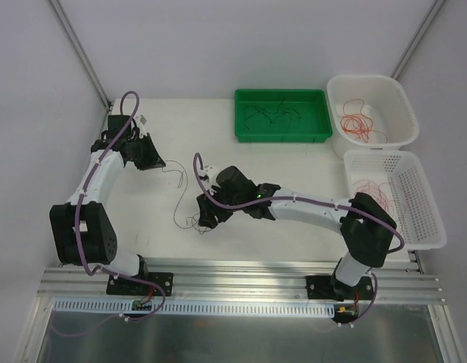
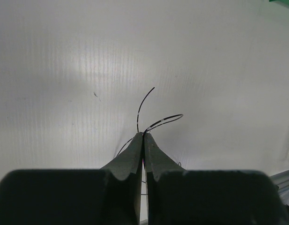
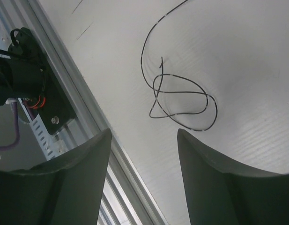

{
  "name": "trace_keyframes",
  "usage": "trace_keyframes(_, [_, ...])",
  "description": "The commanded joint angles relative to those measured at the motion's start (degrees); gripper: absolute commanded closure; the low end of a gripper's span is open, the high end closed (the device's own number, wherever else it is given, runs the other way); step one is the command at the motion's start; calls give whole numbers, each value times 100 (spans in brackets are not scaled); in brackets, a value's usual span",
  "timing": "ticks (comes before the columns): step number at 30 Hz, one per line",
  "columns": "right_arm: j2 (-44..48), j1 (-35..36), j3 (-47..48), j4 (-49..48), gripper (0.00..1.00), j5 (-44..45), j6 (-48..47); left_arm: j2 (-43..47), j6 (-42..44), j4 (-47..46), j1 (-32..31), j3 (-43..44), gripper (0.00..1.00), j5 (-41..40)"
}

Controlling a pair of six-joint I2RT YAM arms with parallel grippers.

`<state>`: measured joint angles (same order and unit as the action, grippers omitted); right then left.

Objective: Untangle the cables

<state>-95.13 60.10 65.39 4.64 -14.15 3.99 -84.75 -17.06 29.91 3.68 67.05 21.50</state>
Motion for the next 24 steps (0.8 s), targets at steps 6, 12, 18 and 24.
trace_keyframes(6, [-1050,213,237,-1211,45,360,691,213,89,41,-61,142,100,-172])
trace_keyframes(12, [-1569,327,405,-1352,57,448,770,240,97,50,-52,160,100,-181])
trace_keyframes(18, [-1404,327,379,-1195,93,685,525,213,124,67,-17,168,100,-286])
trace_keyframes(24, [194,-23,-139,-123,99,1371,32,222,142,120,238,160,100,-690])
